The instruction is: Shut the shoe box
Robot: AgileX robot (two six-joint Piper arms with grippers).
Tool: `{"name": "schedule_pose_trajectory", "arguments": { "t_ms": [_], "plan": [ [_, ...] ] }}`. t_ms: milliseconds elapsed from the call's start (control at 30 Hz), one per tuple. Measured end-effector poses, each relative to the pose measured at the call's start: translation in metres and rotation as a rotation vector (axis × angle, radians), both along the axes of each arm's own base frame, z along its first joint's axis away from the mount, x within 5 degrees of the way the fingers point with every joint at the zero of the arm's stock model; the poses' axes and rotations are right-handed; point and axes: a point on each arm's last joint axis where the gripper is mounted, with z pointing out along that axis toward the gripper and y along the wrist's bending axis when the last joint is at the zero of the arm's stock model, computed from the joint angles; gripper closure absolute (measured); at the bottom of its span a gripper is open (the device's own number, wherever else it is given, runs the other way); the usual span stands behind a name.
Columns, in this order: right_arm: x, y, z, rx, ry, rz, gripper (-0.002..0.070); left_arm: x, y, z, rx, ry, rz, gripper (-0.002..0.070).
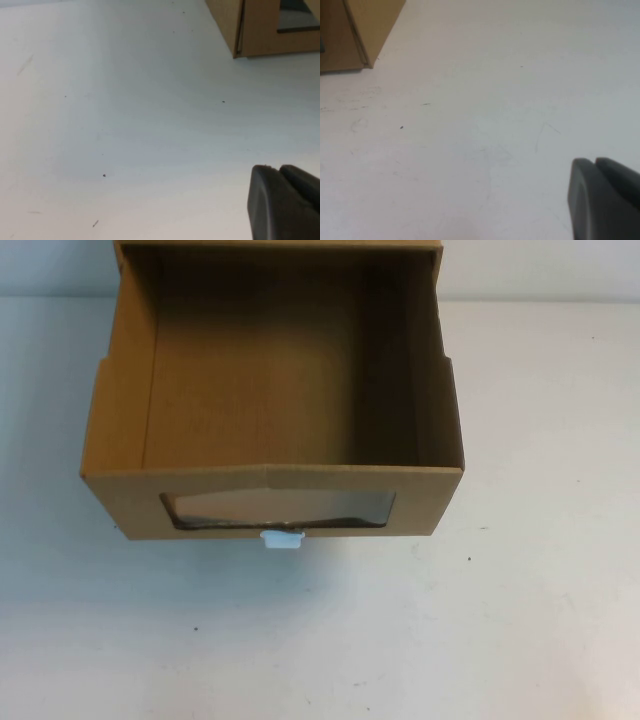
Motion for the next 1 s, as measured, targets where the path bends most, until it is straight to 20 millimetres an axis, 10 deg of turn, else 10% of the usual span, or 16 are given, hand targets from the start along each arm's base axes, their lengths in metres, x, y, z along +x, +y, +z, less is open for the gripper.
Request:
{"name": "schedule_pose_trajectory", "arguments": {
  "t_ms": [467, 1000],
  "plan": [
    [0.0, 0.0, 0.0, 0.0, 0.0, 0.0, 0.0689, 0.0, 0.0, 0.001, -0.054, -0.004, 0.012, 0.068],
    [0.0, 0.0, 0.0, 0.0, 0.0, 0.0, 0.0689, 0.004, -0.001, 0.03, -0.664, -0.268, 0.077, 0.068]
  ]
}}
